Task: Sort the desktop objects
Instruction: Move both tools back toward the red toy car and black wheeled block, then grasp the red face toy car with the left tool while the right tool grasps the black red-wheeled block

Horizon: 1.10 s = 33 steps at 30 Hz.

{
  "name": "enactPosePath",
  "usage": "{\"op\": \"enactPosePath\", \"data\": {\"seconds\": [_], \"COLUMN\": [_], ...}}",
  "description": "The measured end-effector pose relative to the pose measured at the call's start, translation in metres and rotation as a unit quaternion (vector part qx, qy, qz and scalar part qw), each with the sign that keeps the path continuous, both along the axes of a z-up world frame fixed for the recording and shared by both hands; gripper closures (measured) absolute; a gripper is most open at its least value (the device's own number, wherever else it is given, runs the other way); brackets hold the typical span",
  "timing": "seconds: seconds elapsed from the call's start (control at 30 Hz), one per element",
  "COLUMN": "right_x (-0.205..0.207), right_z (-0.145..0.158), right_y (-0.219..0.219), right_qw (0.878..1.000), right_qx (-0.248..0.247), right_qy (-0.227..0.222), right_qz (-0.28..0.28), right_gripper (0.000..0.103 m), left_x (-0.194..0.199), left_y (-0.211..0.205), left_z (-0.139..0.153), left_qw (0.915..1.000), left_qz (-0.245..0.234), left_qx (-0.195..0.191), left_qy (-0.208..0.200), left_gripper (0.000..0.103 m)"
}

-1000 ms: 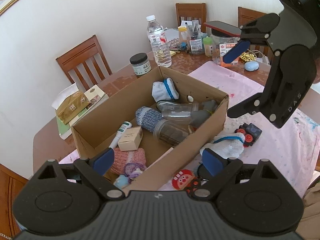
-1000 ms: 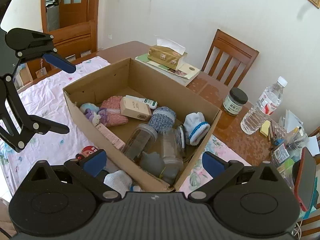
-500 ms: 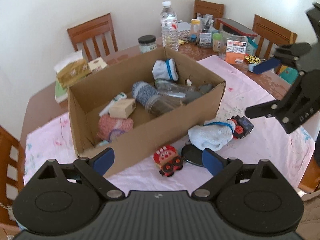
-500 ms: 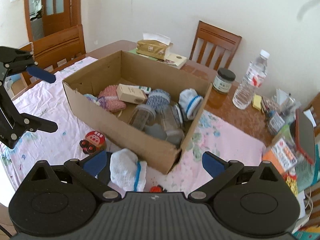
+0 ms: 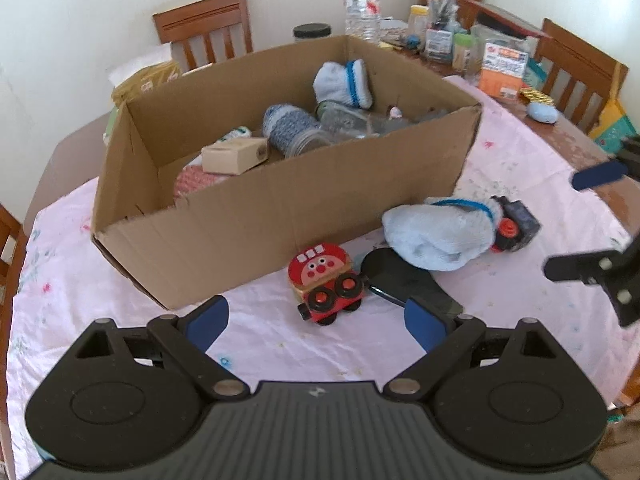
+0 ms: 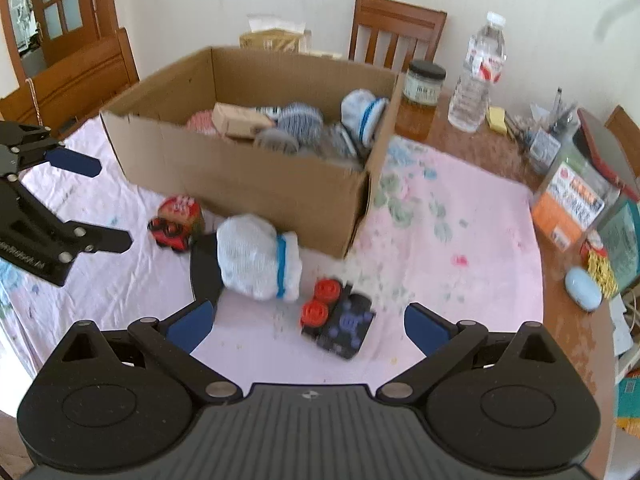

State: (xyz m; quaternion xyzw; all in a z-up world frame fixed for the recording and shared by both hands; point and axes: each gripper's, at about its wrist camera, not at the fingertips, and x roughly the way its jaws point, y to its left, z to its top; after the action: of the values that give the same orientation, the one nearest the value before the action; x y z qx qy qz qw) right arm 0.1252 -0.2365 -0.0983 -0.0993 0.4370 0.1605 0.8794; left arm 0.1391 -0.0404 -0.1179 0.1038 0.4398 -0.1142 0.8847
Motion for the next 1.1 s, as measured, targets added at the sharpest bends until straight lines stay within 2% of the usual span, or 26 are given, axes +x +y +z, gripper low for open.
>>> {"op": "enactPosePath", "data": {"seconds": [0.17, 0.33, 0.53, 0.63, 0.77, 0.97, 1.1], "right_x": [-0.003, -0.006, -0.01, -0.009, -0.008, -0.007, -0.011], "right_z": [-0.017, -0.03, -0.041, -0.046, -0.053, -0.066, -0.068], "right_y": [-0.007, -0.009, -0.006, -0.003, -0.001, 0.001, -0.001], "right_qw": [1.0, 0.999, 0.999, 0.998, 0.998, 0.996, 0.996], "right_qx": [0.002, 0.007, -0.002, -0.008, -0.011, -0.015, -0.007], "right_qy": [0.02, 0.032, 0.037, 0.04, 0.046, 0.075, 0.068], "right_qz": [-0.022, -0.037, -0.039, -0.04, -0.042, -0.052, -0.06], "right_gripper": [0.0, 0.0, 0.0, 0.0, 0.0, 0.0, 0.0], "left_x": [0.007, 0.013, 0.017, 0.02, 0.021, 0.019, 0.018], "left_y": [-0.002, -0.005, -0.005, -0.005, 0.004, 0.019, 0.022], "left_z": [-0.016, -0.032, -0.044, -0.048, -0.05, -0.049, -0.045], "left_qw": [0.9997, 0.9986, 0.9977, 0.9969, 0.9952, 0.9928, 0.992], "left_qz": [0.022, 0.052, 0.068, 0.078, 0.097, 0.12, 0.124], "left_qx": [-0.005, 0.006, -0.009, -0.003, -0.015, -0.008, -0.022], "left_qy": [0.001, -0.004, 0.003, 0.0, 0.003, 0.0, 0.0], "left_gripper": [0.008, 0.008, 0.008, 0.008, 0.008, 0.008, 0.008]}}
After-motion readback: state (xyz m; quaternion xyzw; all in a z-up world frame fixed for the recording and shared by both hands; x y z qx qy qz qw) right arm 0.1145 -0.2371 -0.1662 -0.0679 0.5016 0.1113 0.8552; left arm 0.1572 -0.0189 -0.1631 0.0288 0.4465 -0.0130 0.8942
